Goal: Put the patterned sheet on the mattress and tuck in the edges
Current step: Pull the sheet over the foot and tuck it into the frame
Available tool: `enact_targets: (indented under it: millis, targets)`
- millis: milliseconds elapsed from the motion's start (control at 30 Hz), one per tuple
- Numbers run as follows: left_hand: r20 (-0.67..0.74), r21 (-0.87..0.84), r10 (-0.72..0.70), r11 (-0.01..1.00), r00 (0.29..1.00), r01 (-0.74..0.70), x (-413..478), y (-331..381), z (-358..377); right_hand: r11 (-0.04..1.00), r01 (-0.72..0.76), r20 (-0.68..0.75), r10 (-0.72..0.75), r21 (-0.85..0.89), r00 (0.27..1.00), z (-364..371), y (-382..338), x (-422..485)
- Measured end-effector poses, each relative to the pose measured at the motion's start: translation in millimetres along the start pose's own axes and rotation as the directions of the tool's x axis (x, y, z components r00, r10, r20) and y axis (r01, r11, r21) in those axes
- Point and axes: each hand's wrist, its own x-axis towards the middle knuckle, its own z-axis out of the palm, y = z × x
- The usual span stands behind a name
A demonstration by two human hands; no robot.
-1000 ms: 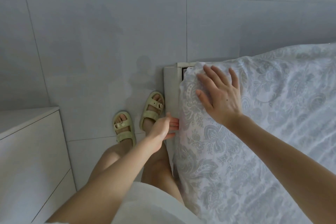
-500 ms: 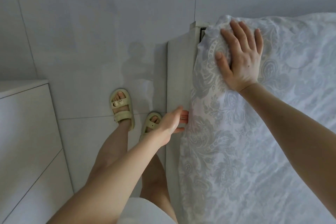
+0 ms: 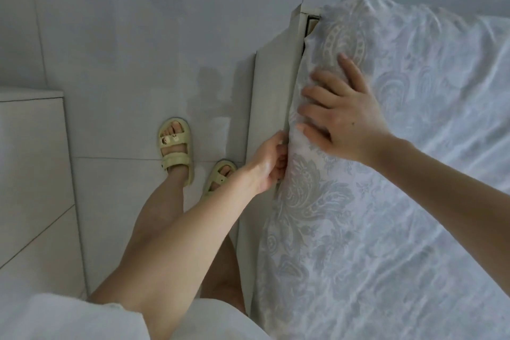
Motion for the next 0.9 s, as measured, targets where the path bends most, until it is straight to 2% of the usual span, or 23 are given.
enact_targets:
  millis: [67,167,200,267,333,400,467,567,633,700,833,900]
  targets:
    - [-0.046,-0.037,0.029,0.999,0.999,-0.030,-3.7,-3.5,-13.6,0.998,0.016,0.091,-0.011,-0.056,0.996,7.4,2.5,4.7]
    - [-0.265,-0.191,0.185,0.952,0.946,-0.239,-16.0,-22.5,-38.3,0.990,0.040,0.219,-0.009,-0.135,0.976,4.2,-3.0,18.3]
    - [-0.342,-0.174,0.219,0.941,0.914,-0.291,-22.9,-33.4,-46.3,0.988,0.052,0.244,-0.015,-0.147,0.970,3.9,-9.4,20.4]
    - [-0.432,-0.024,0.206,0.971,0.878,-0.240,-37.9,-65.8,-59.2,0.985,0.102,0.296,-0.057,-0.140,0.953,3.2,-32.9,19.8]
    - [-0.401,0.121,0.108,0.991,0.910,-0.064,-49.7,-107.6,-66.1,0.976,0.208,0.394,-0.168,-0.060,0.904,6.1,-68.8,12.3]
    - [-0.326,0.201,-0.017,0.976,0.945,0.087,-61.0,-144.9,-64.5,0.950,0.305,0.551,-0.292,0.069,0.782,13.0,-105.7,-3.3]
    - [-0.302,0.202,-0.078,0.969,0.950,0.144,-68.9,-172.0,-60.1,0.931,0.324,0.659,-0.351,0.169,0.665,21.8,-134.1,-23.9]
    - [-0.214,0.105,-0.106,0.986,0.971,0.131,-75.5,-191.1,-50.5,0.930,0.320,0.738,-0.342,0.179,0.582,33.9,-156.3,-48.7]
    - [-0.207,0.053,-0.089,0.993,0.974,0.102,-72.4,-196.4,-50.7,0.940,0.304,0.752,-0.313,0.157,0.580,38.5,-163.8,-54.6]
    - [-0.207,0.060,-0.061,0.995,0.976,0.075,-68.6,-199.2,-54.1,0.944,0.303,0.767,-0.290,0.131,0.572,42.2,-169.4,-54.0]
    - [-0.121,0.047,-0.053,0.997,0.991,0.059,-65.9,-212.6,-57.3,0.942,0.332,0.841,-0.223,0.055,0.494,47.1,-178.6,-46.1]
    - [-0.047,0.048,-0.054,0.997,0.997,0.056,-65.4,-219.8,-53.0,0.939,0.341,0.881,-0.190,0.035,0.433,44.8,-182.7,-42.3]
